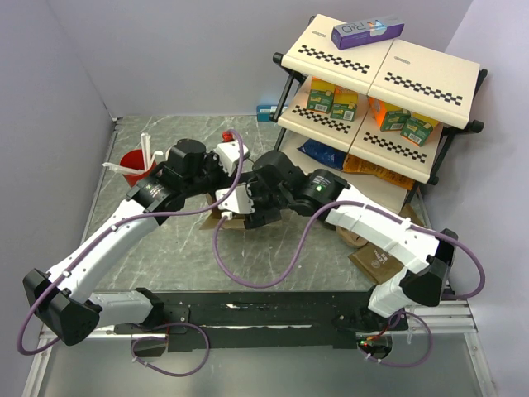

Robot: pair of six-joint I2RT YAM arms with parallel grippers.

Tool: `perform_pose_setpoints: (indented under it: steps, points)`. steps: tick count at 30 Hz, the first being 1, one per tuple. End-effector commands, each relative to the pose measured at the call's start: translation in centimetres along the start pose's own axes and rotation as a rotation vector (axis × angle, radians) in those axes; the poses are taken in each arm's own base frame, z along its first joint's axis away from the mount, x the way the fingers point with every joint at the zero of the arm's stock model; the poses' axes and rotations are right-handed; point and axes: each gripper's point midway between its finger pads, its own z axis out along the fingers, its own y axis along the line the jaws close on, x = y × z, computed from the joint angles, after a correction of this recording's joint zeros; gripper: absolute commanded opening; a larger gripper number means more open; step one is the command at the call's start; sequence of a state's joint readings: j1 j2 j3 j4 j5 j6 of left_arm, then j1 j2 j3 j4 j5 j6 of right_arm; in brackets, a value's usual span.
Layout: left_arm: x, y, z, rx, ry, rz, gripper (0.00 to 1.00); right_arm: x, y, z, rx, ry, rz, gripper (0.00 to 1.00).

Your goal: Pack the takeout coffee

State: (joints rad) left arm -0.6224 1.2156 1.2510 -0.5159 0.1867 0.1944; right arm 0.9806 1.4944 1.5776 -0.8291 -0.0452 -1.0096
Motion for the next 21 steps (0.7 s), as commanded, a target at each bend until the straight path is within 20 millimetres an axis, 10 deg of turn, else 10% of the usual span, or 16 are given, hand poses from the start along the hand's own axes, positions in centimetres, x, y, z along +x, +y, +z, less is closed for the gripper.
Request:
perform_pose_setpoints:
  steps: [1, 21]
  points:
    - [-1.1, -0.1, 0.0, -0.006, -0.032, -0.042, 0.01, -0.9, 0.5, -1.6, -0.02, -0.018, 0.033, 0.0]
    - [-0.9, -1.6, -0.3, 0.058, -0.046, -0.103, 0.01, -2.3, 1.9, 1.3, -0.02, -0.165, 0.077, 0.0]
